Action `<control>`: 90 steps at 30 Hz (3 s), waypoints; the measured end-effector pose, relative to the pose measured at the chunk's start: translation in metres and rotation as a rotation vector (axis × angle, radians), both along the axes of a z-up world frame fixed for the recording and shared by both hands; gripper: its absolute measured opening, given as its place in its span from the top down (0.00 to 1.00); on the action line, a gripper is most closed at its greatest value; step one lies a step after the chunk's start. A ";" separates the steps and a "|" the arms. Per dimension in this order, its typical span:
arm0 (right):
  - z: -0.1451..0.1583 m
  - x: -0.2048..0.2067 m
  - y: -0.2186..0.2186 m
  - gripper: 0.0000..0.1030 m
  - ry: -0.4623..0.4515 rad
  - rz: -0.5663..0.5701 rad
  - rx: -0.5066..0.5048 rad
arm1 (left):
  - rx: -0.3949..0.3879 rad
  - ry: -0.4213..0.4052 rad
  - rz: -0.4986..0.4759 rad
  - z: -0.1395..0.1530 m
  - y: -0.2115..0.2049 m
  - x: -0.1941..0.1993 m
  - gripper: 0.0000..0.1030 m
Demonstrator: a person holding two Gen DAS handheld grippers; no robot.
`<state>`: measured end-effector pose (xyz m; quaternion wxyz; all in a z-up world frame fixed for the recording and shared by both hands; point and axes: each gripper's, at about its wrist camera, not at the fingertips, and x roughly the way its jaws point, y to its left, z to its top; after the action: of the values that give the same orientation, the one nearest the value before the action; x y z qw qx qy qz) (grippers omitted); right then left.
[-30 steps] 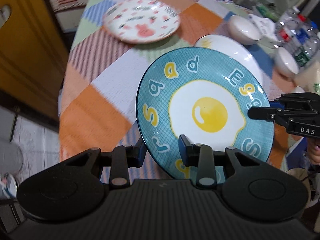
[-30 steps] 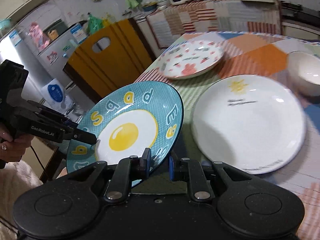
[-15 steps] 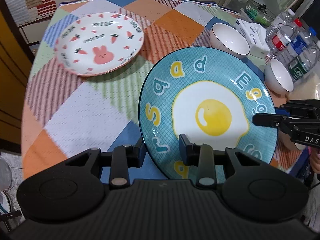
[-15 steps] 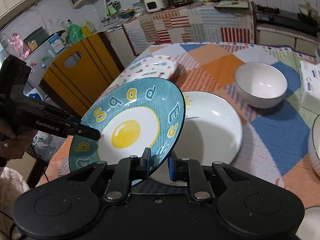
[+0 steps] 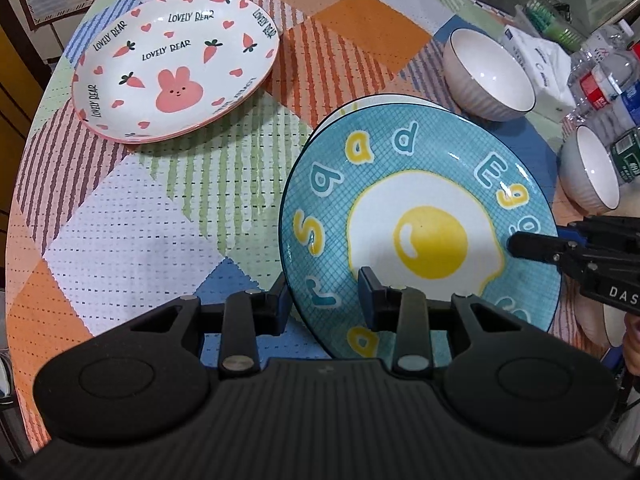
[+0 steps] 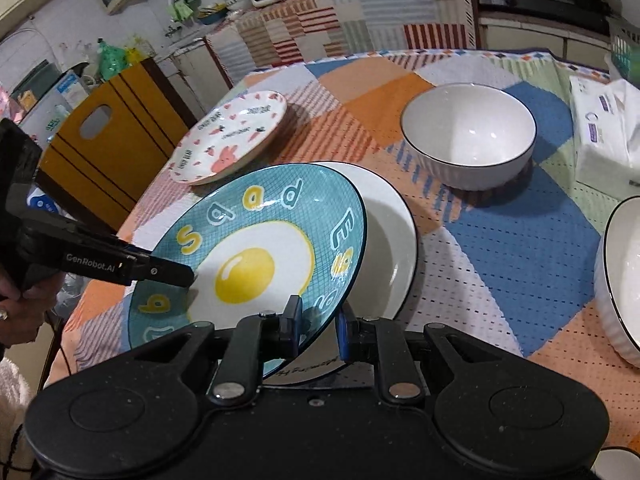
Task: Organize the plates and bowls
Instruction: 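Lift the blue egg plate and lower it onto the sunshine plate, then open both grippers and release the egg plate on the stack, then move both grippers to the pink bunny plate and grasp its rim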
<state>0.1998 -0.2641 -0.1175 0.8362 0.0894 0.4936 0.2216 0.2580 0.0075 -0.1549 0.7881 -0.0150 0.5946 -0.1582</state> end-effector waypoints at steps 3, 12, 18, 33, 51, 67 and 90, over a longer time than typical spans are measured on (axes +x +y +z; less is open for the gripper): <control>-0.003 0.005 -0.001 0.79 0.006 -0.003 -0.014 | -0.001 0.020 0.003 -0.003 -0.002 0.005 0.68; 0.000 0.016 0.007 0.77 0.056 0.002 -0.093 | 0.040 0.075 -0.023 -0.013 -0.013 0.019 0.67; 0.007 0.022 0.015 0.76 0.051 0.015 -0.178 | 0.075 0.102 -0.058 -0.015 -0.022 0.023 0.67; 0.002 0.016 0.064 0.65 0.010 0.027 -0.561 | 0.103 0.072 -0.054 -0.019 -0.026 0.021 0.71; 0.040 -0.011 0.065 0.66 -0.063 -0.006 -0.399 | 0.051 0.011 -0.060 0.035 0.014 -0.007 0.74; 0.111 0.017 0.114 0.38 -0.100 0.181 -0.215 | 0.242 -0.129 -0.079 0.105 0.089 0.009 0.54; 0.011 0.166 0.162 0.39 -0.086 0.049 -0.097 | 0.211 -0.224 0.048 0.019 0.159 0.144 0.31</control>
<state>0.3655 -0.1023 -0.1065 0.8543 0.0272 0.4695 0.2213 0.4016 0.1664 -0.1363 0.8501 0.0716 0.5160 -0.0768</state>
